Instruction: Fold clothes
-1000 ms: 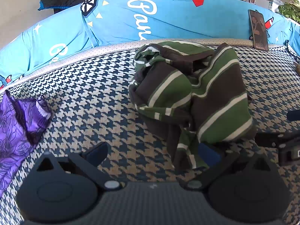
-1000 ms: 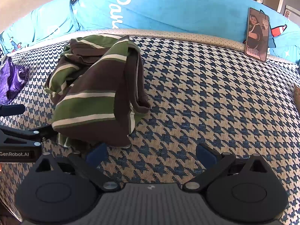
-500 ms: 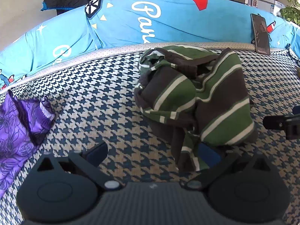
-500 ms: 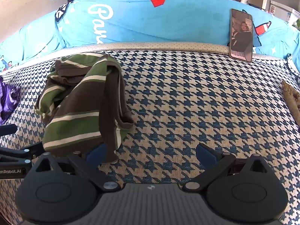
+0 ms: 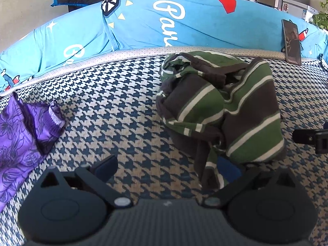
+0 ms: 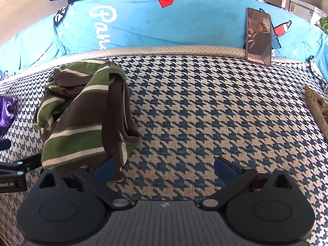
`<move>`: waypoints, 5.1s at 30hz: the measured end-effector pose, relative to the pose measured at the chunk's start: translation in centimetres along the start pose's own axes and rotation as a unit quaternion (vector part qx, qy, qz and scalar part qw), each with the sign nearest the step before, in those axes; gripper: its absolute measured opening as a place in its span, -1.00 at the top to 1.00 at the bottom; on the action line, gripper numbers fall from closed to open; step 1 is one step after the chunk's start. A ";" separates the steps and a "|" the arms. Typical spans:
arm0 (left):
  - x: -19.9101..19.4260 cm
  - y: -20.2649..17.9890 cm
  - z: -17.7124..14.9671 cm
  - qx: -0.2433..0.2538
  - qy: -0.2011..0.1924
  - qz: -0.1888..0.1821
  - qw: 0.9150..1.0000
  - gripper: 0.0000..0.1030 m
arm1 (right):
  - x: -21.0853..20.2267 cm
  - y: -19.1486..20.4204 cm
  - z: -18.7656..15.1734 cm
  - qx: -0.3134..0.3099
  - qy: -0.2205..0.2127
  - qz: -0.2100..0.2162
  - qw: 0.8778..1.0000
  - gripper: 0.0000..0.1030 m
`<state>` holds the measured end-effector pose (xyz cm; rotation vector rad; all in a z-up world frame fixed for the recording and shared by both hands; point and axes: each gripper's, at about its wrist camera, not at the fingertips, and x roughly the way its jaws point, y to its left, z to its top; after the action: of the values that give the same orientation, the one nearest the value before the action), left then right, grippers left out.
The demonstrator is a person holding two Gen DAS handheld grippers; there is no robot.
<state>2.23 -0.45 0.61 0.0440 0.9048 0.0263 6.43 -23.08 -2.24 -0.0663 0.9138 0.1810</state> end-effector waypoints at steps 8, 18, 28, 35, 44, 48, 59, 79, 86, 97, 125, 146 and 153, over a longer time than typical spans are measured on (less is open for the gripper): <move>0.2 1.2 0.0 -0.006 0.004 0.021 1.000 -1.00 | 1.0 -0.5 0.1 0.045 -0.009 -0.053 0.998 -0.98; 1.1 5.6 1.1 -0.060 0.014 0.050 0.997 -1.00 | 4.0 0.9 -0.1 0.140 -0.014 -0.129 0.982 -0.98; 1.2 8.8 2.5 -0.090 0.009 0.045 0.995 -1.00 | 5.8 5.1 0.1 0.166 -0.073 -0.217 0.959 -1.00; 1.6 10.3 3.8 -0.109 -0.001 0.057 0.992 -1.00 | 6.8 7.0 0.6 0.176 -0.106 -0.255 0.945 -1.00; 1.4 10.4 3.6 -0.127 0.015 0.023 0.992 -1.00 | 6.8 6.3 0.1 0.196 -0.118 -0.240 0.944 -1.00; 1.0 9.9 3.2 -0.115 0.016 0.023 0.993 -1.00 | 6.8 6.3 0.1 0.196 -0.118 -0.239 0.944 -1.00; 1.8 7.5 2.5 -0.121 0.041 0.007 0.992 -1.00 | 6.9 6.3 0.1 0.197 -0.118 -0.239 0.943 -1.00; 0.3 7.2 3.7 -0.109 0.056 0.005 0.992 -1.00 | 6.9 6.2 0.0 0.198 -0.118 -0.239 0.943 -1.00; -0.2 9.0 4.2 -0.148 0.037 -0.017 0.988 -1.00 | 6.9 6.2 0.0 0.198 -0.118 -0.240 0.943 -1.00; 1.3 6.5 2.5 -0.135 0.059 0.003 0.989 -1.00 | 6.9 6.2 0.0 0.197 -0.118 -0.240 0.943 -1.00; -1.5 2.8 0.4 -0.096 0.013 0.021 0.995 -1.00 | 6.9 6.2 -0.3 0.198 -0.118 -0.240 0.943 -1.00; 0.2 5.8 2.8 -0.111 -0.007 0.035 0.993 -1.00 | 5.6 4.5 0.1 0.154 -0.068 -0.181 0.969 -1.00; 0.9 6.1 3.6 -0.118 -0.019 0.028 0.992 -1.00 | 1.7 0.4 0.8 0.157 -0.101 -0.033 0.982 -1.00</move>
<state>5.53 5.56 2.43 -0.1495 0.8578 0.1830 8.03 -22.38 -3.11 0.2107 0.7274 -0.0196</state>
